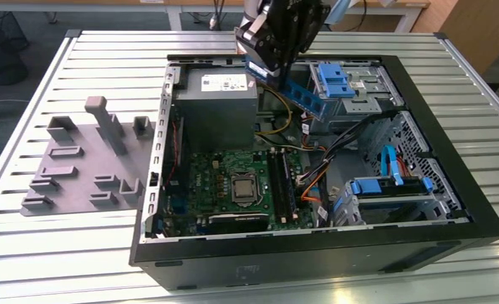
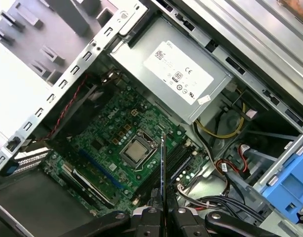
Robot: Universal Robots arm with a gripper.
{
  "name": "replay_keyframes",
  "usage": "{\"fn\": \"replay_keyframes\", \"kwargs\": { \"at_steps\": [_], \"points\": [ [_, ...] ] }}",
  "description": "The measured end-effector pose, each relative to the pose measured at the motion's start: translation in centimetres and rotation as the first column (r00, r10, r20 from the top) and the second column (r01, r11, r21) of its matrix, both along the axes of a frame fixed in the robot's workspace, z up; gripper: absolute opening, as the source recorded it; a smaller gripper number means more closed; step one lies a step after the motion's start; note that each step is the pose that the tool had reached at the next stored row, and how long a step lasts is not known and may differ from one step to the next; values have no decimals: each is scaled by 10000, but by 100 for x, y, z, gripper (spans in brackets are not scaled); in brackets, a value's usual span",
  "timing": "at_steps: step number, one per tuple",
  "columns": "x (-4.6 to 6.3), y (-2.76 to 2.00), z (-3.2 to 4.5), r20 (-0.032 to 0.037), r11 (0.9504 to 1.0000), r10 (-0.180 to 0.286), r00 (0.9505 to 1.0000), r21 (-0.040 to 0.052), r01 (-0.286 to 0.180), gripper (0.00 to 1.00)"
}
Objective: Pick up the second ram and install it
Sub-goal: 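Insert the second ram into the second slot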
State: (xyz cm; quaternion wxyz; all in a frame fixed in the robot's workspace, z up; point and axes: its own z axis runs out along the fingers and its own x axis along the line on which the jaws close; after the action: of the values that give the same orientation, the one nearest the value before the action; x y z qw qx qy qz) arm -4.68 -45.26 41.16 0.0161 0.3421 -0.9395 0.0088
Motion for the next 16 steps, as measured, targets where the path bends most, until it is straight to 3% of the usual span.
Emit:
{"fn": "replay_keyframes", "kwargs": {
  "at_steps": [6,10,16],
  "points": [
    [0,-1,-8,290,10000,-98,9995,5,98,14],
    [4,-1,-15,309,9996,-282,9991,5,282,14],
    [4,1,-31,308,9935,-1138,9930,3,1138,14]
  ]
}}
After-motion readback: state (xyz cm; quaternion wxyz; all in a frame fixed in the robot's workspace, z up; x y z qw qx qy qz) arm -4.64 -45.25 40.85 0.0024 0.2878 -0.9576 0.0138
